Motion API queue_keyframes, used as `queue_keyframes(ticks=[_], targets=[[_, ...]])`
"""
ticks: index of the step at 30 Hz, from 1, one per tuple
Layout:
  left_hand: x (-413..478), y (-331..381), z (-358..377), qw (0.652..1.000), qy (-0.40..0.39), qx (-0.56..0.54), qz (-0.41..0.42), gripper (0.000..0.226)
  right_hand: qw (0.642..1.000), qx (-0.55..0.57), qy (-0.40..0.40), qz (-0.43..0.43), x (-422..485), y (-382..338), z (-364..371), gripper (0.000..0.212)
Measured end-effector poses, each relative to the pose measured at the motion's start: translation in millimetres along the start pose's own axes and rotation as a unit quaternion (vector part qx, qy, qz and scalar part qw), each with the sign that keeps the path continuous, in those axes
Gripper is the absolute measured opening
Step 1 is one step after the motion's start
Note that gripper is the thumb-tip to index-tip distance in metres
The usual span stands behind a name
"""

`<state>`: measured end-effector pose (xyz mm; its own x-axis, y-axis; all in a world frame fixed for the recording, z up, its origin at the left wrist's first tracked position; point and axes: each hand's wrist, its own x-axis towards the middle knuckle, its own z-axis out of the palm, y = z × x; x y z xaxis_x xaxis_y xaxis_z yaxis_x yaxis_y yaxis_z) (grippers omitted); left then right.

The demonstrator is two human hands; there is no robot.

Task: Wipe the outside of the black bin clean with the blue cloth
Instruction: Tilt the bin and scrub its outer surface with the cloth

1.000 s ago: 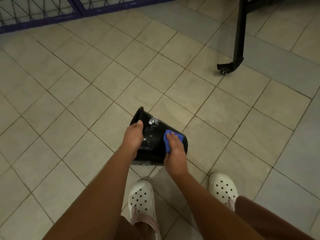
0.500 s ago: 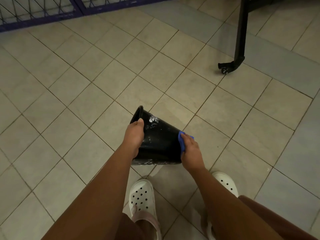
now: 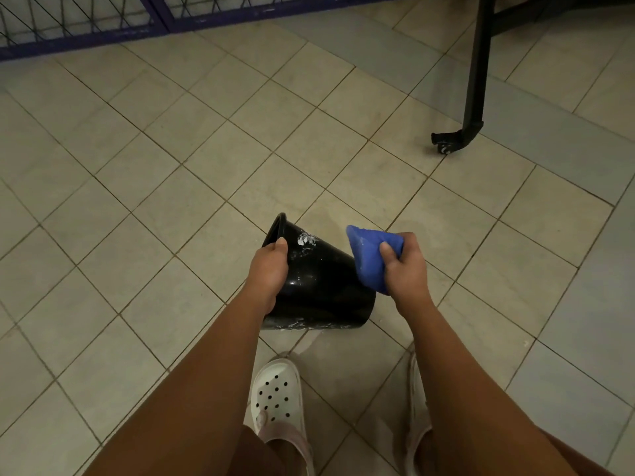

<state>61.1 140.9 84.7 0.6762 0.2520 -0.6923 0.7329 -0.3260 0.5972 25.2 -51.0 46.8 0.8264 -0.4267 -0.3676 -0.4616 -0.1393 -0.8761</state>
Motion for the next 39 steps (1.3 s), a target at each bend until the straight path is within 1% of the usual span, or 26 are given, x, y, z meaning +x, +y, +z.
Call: queue_keyframes(ticks=[2, 4, 5, 7, 8, 11, 13, 15, 17, 19, 20, 21, 23, 24, 25, 26, 29, 30, 31, 33, 36, 39], targets=[[0.2, 0.0, 0.0, 1.0, -0.001, -0.001, -0.002, 0.043, 0.999, 0.026, -0.034, -0.007, -2.7, -3.1, 1.2, 0.004], [0.3, 0.0, 0.4, 1.0, -0.002, -0.005, -0.004, 0.044, 0.994, 0.075, -0.081, 0.009, -5.7, -5.3, 2.7, 0.005], [0.9, -0.3, 0.8, 1.0, -0.003, -0.004, -0.006, 0.044, 0.986, 0.118, -0.114, 0.035, -6.9, -6.4, 3.4, 0.008], [1.8, -1.0, 1.7, 1.0, -0.005, -0.001, -0.012, 0.045, 0.958, 0.206, -0.18, 0.089, -9.5, -6.1, 4.4, 0.014], [1.8, -1.5, 2.0, 1.0, -0.004, -0.002, -0.014, 0.045, 0.948, 0.223, -0.2, 0.109, -10.8, -4.1, 5.2, 0.018], [2.6, -3.2, 2.3, 1.0, -0.002, 0.002, -0.016, 0.046, 0.941, 0.184, -0.247, 0.141, -12.6, 12.5, 7.3, 0.029], [3.5, -4.1, 1.9, 1.0, 0.0, 0.005, -0.015, 0.045, 0.949, 0.121, -0.267, 0.118, -12.5, 25.0, 7.7, 0.038], [5.4, -4.8, 1.4, 1.0, 0.001, 0.002, -0.014, 0.045, 0.968, 0.038, -0.237, 0.076, -12.0, 29.7, 10.6, 0.055], [7.0, -5.7, 0.8, 1.0, -0.003, -0.003, -0.014, 0.045, 0.985, -0.052, -0.164, 0.025, -13.2, 29.0, 17.1, 0.07], [7.8, -7.3, -0.7, 1.0, -0.003, -0.011, -0.019, 0.044, 0.989, -0.101, -0.107, -0.01, -15.0, 29.4, 25.3, 0.074], [8.1, -8.6, -1.7, 1.0, -0.001, -0.014, -0.023, 0.043, 0.988, -0.124, -0.087, -0.032, -15.6, 32.0, 28.0, 0.07], [8.1, -9.5, -2.7, 1.0, 0.0, -0.015, -0.026, 0.042, 0.981, -0.163, -0.07, -0.076, -16.6, 35.7, 29.0, 0.06], [7.8, -9.7, -3.6, 1.0, 0.0, -0.013, -0.025, 0.042, 0.945, -0.244, -0.046, -0.212, -18.3, 45.2, 27.7, 0.03], [8.0, -9.4, -3.6, 1.0, 0.001, -0.01, -0.02, 0.043, 0.928, -0.252, -0.046, -0.269, -19.0, 50.1, 25.9, 0.02], [7.8, -8.6, -3.6, 1.0, 0.002, -0.007, -0.016, 0.043, 0.92, -0.241, -0.059, -0.305, -19.8, 55.7, 24.6, 0.02], [7.4, -7.7, -3.6, 1.0, 0.001, -0.005, -0.014, 0.043, 0.92, -0.224, -0.084, -0.312, -23.4, 60.8, 24.0, 0.027], [7.6, -7.2, -2.3, 1.0, -0.006, -0.004, -0.013, 0.041, 0.938, -0.182, -0.172, -0.241, -33.7, 73.3, 23.5, 0.061], [7.0, -7.1, -2.0, 1.0, -0.01, -0.002, -0.011, 0.042, 0.937, -0.187, -0.178, -0.234, -33.6, 73.8, 25.8, 0.07], [7.0, -6.8, -2.0, 1.0, -0.01, -0.003, -0.007, 0.043, 0.934, -0.203, -0.172, -0.236, -32.3, 73.1, 28.7, 0.074], [7.8, -6.5, -2.0, 1.0, -0.012, -0.007, -0.005, 0.045, 0.925, -0.245, -0.141, -0.253, -31.0, 68.3, 33.2, 0.072], [6.4, -5.8, -2.4, 1.0, -0.021, -0.011, -0.002, 0.046, 0.91, -0.276, -0.08, -0.297, -40.6, 77.2, 30.3, 0.057], [7.1, -4.8, -2.3, 0.999, -0.033, 0.002, 0.004, 0.046, 0.92, -0.258, -0.055, -0.289, -62.8, 101.0, 30.0, 0.048]])
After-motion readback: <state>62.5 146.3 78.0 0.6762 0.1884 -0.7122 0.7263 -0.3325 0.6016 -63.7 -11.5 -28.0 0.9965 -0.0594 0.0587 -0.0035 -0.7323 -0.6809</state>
